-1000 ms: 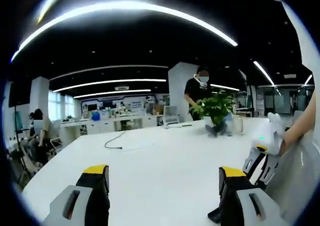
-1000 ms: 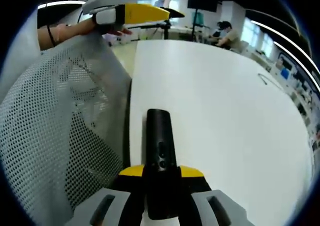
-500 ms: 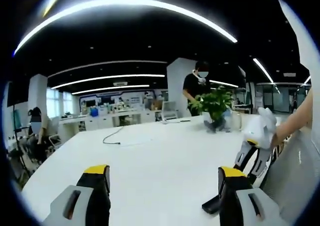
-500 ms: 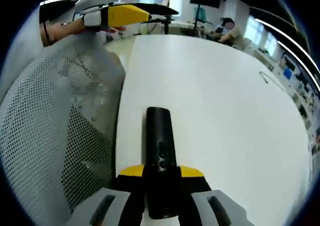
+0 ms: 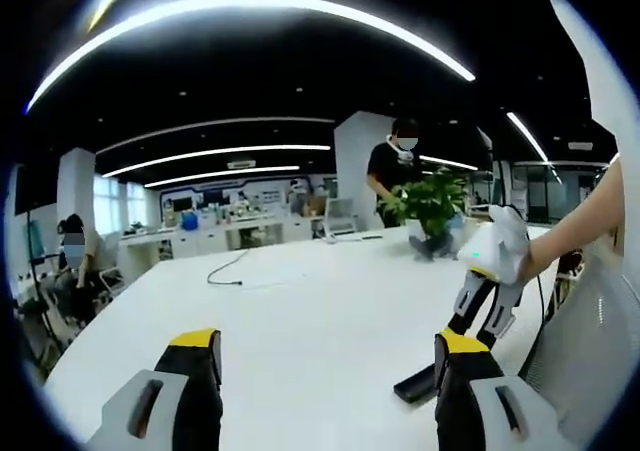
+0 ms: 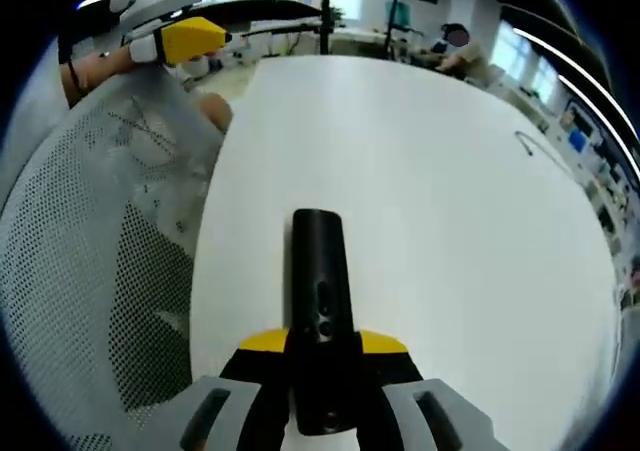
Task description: Press the specified remote control buttons in sequence, fully releasing each button before pressing the next.
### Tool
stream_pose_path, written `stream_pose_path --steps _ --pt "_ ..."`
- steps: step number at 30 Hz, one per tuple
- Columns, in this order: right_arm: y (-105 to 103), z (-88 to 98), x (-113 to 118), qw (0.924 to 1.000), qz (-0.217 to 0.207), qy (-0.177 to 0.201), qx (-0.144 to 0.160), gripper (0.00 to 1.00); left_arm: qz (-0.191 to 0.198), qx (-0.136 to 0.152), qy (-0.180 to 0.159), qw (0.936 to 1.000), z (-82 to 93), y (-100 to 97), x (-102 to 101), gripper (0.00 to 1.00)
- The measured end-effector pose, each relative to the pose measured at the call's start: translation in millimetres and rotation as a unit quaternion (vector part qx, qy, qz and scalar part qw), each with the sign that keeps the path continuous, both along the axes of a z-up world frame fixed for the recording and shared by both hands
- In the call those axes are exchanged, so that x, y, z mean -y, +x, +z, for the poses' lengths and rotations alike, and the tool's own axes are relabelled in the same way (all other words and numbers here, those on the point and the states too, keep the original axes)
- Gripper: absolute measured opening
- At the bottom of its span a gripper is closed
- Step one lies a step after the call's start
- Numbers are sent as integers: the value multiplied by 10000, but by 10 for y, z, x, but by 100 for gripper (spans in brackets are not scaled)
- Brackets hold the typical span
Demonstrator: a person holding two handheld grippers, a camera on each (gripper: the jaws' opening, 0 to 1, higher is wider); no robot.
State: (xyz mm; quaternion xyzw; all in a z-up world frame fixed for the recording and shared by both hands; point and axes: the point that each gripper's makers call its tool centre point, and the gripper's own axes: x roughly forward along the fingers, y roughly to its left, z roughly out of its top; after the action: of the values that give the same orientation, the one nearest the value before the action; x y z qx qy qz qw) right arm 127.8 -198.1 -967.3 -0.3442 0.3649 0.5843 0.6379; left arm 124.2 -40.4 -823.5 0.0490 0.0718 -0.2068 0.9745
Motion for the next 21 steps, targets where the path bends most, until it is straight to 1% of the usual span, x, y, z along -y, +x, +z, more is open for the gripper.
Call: stream_pose_path --steps 6,10,15,21 --pt "124 -1 12 10000 41 -66 -32 20 22 -23 54 10000 -13 7 -13 90" --pt "251 -3 31 9999 61 -88 -22 20 28 -18 22 10000 -8 12 -14 89" --pt "411 -12 86 9996 -9 -270 -13 21 32 -70 61 10000 -32 17 -17 89" --pt "549 -10 134 9992 -57 -384 -35 21 11 -85 53 9999 -36 15 -9 89"
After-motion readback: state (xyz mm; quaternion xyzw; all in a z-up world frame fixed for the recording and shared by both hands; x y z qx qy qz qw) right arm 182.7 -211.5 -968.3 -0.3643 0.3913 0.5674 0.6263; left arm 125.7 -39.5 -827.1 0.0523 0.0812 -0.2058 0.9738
